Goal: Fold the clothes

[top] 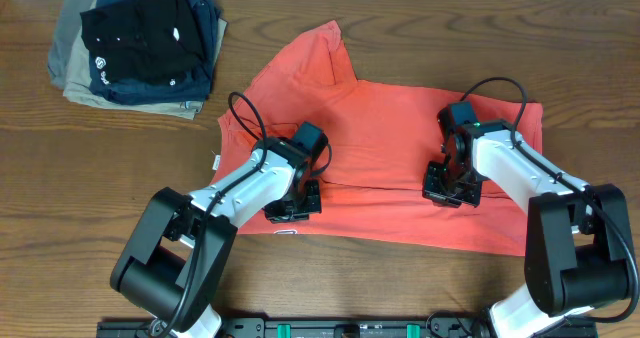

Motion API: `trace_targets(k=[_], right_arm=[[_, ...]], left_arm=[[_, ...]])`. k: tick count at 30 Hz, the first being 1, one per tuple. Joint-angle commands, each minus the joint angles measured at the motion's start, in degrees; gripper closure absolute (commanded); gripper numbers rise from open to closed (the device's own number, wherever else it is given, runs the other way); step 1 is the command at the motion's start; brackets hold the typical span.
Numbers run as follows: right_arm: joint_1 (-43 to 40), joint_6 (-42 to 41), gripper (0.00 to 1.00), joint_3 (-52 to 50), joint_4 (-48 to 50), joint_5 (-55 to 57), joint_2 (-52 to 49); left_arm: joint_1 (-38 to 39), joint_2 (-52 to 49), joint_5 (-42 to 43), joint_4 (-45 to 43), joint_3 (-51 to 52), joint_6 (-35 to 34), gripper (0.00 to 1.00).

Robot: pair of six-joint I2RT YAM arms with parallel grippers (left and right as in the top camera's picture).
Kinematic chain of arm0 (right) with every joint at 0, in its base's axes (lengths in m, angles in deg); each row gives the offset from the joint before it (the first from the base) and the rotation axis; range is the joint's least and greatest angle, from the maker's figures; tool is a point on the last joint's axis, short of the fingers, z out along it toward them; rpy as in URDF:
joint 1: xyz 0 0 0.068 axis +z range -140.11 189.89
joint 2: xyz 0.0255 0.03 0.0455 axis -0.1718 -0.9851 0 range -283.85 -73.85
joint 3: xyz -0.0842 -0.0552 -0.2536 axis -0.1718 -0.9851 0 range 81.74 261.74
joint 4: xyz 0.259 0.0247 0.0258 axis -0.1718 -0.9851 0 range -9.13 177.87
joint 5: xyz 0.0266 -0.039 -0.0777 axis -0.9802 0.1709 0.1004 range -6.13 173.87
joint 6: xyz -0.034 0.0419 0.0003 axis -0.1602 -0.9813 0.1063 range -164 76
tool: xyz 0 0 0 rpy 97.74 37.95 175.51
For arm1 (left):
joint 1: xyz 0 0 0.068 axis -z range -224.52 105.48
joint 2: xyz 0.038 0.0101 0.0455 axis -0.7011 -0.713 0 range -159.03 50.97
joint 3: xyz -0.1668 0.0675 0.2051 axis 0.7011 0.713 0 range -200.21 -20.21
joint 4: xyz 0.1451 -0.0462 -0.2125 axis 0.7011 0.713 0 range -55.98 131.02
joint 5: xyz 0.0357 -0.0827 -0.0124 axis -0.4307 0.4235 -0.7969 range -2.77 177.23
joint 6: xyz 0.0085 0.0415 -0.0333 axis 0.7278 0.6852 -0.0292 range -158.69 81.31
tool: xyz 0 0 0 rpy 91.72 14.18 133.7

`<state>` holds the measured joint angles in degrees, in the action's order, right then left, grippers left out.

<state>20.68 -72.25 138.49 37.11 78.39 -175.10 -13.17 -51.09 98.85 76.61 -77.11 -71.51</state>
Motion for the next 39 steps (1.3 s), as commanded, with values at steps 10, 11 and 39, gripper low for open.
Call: trace_targets(k=[10, 11, 39], right_arm=[[-1.99, -1.27, 0.96, -0.35, 8.59, 3.78, -0.13], [-1.99, -1.27, 0.95, -0.35, 9.35, 4.26, -0.13], [-11.15, 1.25, 0.65, 8.70, -16.94, 4.22, -0.11]], left_arm=[[-0.04, -0.61, -2.69, -0.22, 0.55, -0.33, 0.94], [-0.04, -0.61, -3.17, -0.26, 0.55, -0.33, 0.93], [-2.05, 9.49, -8.24, 2.25, 1.33, 2.08, 0.87]])
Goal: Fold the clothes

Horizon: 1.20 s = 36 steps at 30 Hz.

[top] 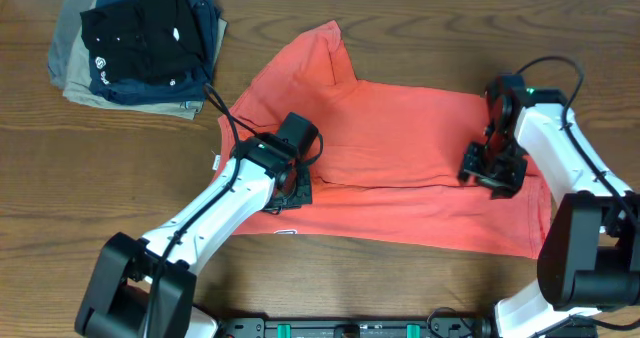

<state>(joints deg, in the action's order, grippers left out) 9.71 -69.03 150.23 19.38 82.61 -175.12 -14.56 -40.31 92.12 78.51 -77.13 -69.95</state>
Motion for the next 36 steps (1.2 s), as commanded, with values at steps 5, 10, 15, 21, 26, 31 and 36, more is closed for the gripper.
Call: trace_targets(k=[5, 10, 15, 21, 26, 31, 36], right_arm=[[-1.42, -6.16, 0.99, -10.03, 7.67, 0.00, -0.09], [-4.28, -6.23, 0.98, -14.80, 11.63, 0.02, -0.09], [-7.74, -6.23, 0.92, -17.49, 13.07, 0.17, -0.09], [-8.52, -6.19, 0.97, -19.96, 14.56, 0.22, -0.09], [-8.55, -6.21, 0.99, -20.35, 14.40, 0.20, -0.09], [-8.66, -7.19, 0.98, -20.33, 12.24, 0.33, -0.09], [-11.41, -8.66, 0.99, -20.33, 10.10, 2.71, -0.09]], left_arm=[[-4.09, -3.04, -1.53, 2.21, 2.78, 0.55, 0.88], [-9.84, -3.08, -1.49, 0.94, 5.27, 0.52, 0.87], [-13.92, -3.08, -1.51, -1.79, 8.70, 0.59, 0.87], [-16.11, -3.08, -1.38, -6.93, 12.87, 0.76, 0.87], [-16.17, -3.08, -1.07, -4.85, 13.97, 0.52, 0.88], [-16.76, -2.99, -1.09, 0.17, 13.97, -3.89, 0.94], [-16.81, -0.39, -1.11, 5.92, 13.97, -5.62, 0.94]])
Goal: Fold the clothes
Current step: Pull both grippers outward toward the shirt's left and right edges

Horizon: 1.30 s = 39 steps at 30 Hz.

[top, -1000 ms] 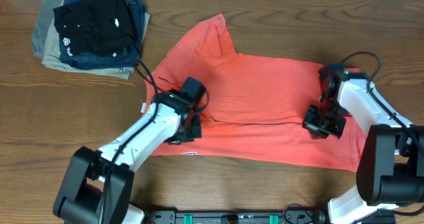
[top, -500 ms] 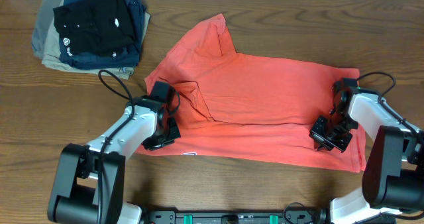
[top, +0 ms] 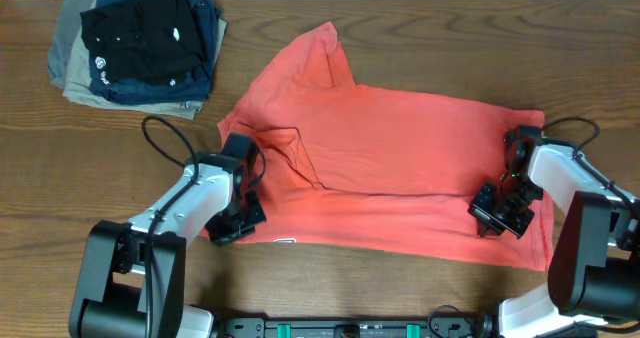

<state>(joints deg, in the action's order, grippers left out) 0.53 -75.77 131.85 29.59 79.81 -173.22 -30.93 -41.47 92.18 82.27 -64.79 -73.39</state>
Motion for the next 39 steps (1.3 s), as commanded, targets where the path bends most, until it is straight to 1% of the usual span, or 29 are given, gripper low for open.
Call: trace_targets(k=[1, 6, 9, 12, 14, 16, 18, 21, 23, 26, 30, 35, 39], right_arm=[[-3.06, -1.92, 0.99, -1.95, -0.55, 5.60, -1.99], [-6.32, -2.05, 0.99, -1.95, -2.05, 5.57, -1.97], [-7.61, -2.10, 0.99, -1.90, -2.86, 5.55, -1.44], [-8.72, -2.10, 0.99, -1.77, -3.72, 5.55, 0.04], [-9.16, -2.10, 0.99, -1.73, -3.96, 5.55, 1.79], [-9.42, -2.10, 0.99, -1.42, -3.93, 5.55, 3.96], [-9.38, -2.08, 0.99, -0.98, -4.26, 5.14, 6.71], [-8.83, -1.77, 0.99, -0.92, -4.35, 3.93, 11.21], [-8.13, -1.57, 0.99, -0.92, -4.35, 3.56, 14.27], [-6.49, -0.66, 0.99, -0.92, -4.33, 2.64, 18.36], [-4.79, -0.28, 0.99, -0.92, -4.46, 2.08, 21.46], [-4.42, 0.72, 0.99, -0.94, -4.92, 2.10, 21.79], [-4.44, 0.72, 0.99, -0.92, -4.96, 2.10, 21.79]], left_arm=[[-0.44, 1.92, -1.18, 3.50, 1.62, -2.78, 0.94], [-0.44, 10.84, -1.09, 9.60, 1.62, -5.14, 0.94], [-0.42, 19.39, -1.05, 13.00, 1.60, -6.36, 0.94], [-0.39, 28.33, -0.92, 14.05, 1.60, -6.23, 0.94], [-0.39, 33.20, -0.87, 12.94, 1.60, -4.74, 0.94], [-0.39, 36.35, 0.28, 10.71, 1.60, -1.70, 0.93], [-0.39, 37.81, 5.20, 6.45, 1.60, 3.39, 0.93], [-0.39, 36.52, 10.51, 0.11, 1.60, 8.87, 0.93], [-0.39, 33.77, 10.54, -3.45, 1.60, 10.16, 0.93], [-0.39, 26.88, 10.73, -8.85, 1.60, 11.28, 0.93], [-0.39, 15.96, 10.69, -17.14, 1.57, 14.82, 0.93], [-0.39, 7.23, 10.67, -22.34, 1.46, 14.80, 0.94], [-0.39, 2.08, 10.64, -22.82, 1.46, 14.75, 0.94]])
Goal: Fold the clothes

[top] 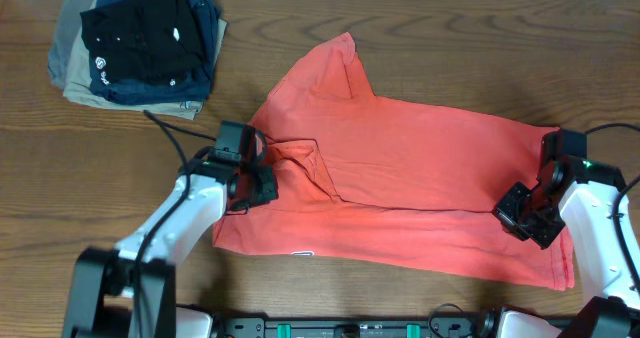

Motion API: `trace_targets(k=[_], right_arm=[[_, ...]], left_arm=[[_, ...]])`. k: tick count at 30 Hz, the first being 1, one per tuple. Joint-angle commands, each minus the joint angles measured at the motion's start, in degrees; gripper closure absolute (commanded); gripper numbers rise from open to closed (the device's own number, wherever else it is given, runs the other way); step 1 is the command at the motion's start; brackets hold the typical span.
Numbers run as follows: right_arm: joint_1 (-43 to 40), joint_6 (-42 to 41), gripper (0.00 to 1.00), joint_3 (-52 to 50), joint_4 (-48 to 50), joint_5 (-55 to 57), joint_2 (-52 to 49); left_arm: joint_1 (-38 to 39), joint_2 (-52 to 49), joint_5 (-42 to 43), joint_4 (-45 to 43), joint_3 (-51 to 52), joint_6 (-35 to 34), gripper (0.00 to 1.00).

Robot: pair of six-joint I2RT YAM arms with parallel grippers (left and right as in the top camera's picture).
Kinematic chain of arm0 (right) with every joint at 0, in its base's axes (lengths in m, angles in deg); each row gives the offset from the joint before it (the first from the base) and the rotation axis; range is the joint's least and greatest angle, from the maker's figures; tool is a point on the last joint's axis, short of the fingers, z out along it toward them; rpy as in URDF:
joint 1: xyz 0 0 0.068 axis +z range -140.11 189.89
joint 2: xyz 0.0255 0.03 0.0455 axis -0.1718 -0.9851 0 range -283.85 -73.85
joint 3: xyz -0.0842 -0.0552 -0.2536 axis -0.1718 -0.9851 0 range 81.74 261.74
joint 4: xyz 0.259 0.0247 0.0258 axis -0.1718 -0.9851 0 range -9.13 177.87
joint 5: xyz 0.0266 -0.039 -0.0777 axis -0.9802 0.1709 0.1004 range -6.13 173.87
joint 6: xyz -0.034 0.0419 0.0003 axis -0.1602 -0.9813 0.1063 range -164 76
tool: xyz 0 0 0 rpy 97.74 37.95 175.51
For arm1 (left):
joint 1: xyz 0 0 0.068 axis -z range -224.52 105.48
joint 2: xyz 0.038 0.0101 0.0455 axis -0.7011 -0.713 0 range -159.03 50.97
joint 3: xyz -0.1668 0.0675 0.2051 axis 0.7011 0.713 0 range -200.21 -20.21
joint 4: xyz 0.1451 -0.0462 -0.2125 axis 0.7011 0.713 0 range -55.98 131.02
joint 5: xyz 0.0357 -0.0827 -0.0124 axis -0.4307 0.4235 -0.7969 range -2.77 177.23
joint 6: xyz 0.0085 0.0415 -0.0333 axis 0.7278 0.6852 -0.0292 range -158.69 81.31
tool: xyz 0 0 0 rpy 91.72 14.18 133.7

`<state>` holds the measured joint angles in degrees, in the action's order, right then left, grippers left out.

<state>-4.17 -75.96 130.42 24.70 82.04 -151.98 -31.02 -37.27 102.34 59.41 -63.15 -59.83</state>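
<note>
A coral-red T-shirt [400, 178] lies spread on the wooden table [100, 178], one sleeve pointing up to the back at the left, its lower half folded over along a crease through the middle. My left gripper [262, 186] rests on the shirt's left edge by the collar, seemingly shut on the cloth. My right gripper [524, 218] sits on the shirt's right side near the hem, and looks shut on the fabric there.
A stack of folded clothes [135, 43], black and navy on top of khaki, sits at the back left corner. The arms' base bar [350, 328] runs along the front edge.
The whole shirt has shifted to the right and slightly towards the front. My left gripper went from the lower left hem to the collar area. My right gripper moved right and a little nearer.
Both grippers were on the middle of the shirt, close to the fold line. Then they stood further apart, the right one near the right edge. Later each was at its outer edge, the cloth flatter. Now the shirt lies stretched and shifted right.
</note>
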Motion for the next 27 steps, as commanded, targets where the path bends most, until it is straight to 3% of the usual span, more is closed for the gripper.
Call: trace_targets(k=[1, 15, 27], right_arm=[[0.26, 0.92, 0.99, 0.48, -0.07, -0.13, 0.55], [0.26, 0.92, 0.99, 0.48, -0.35, 1.20, 0.55], [0.22, 0.87, 0.99, 0.50, -1.14, 1.60, 0.57]], left_arm=[[-0.31, -2.95, 0.35, 0.28, -0.17, 1.14, 0.94], [-0.31, -3.96, -12.17, 18.58, -0.15, -14.95, 0.94], [-0.31, 1.86, -11.45, 31.01, -0.15, -16.48, 0.94]])
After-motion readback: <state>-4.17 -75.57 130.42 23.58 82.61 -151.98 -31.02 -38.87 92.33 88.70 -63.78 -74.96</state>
